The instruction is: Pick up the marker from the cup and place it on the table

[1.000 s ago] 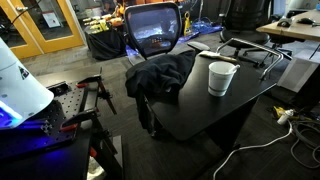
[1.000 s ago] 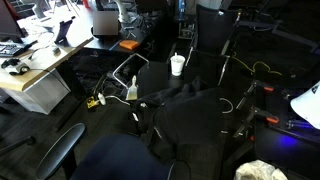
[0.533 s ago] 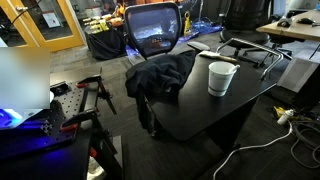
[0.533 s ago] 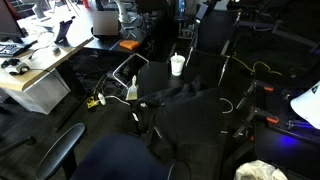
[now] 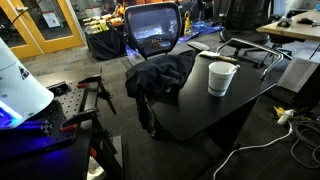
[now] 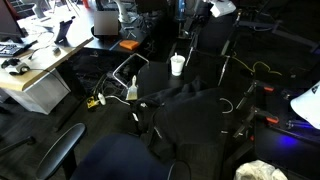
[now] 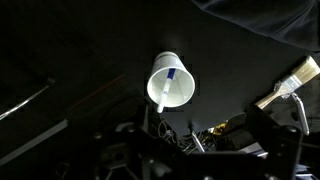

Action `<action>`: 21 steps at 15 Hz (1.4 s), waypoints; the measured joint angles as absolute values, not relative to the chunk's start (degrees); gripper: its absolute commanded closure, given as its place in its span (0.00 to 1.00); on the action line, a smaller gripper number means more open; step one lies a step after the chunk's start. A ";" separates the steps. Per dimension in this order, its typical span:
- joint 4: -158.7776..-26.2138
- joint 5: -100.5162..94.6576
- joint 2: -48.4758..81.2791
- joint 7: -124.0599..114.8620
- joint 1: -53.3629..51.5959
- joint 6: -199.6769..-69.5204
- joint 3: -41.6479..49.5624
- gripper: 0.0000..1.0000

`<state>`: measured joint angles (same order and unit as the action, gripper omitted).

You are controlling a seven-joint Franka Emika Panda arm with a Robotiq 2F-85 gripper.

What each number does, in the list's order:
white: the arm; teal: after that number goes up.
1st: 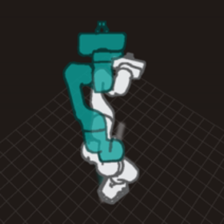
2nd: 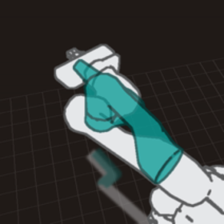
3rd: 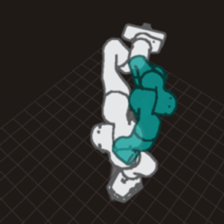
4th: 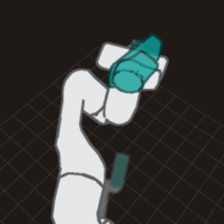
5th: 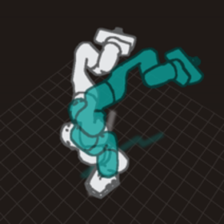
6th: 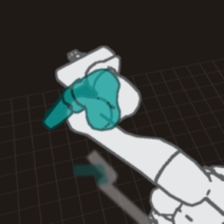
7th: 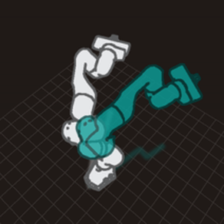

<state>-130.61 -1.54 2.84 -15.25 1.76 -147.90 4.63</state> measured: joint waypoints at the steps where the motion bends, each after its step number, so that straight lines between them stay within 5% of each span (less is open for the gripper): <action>1: -130.23 -1.49 3.71 -16.17 1.75 -147.89 4.62 0.00; 21: -123.76 3.58 14.08 -16.55 2.09 -147.35 4.70 0.00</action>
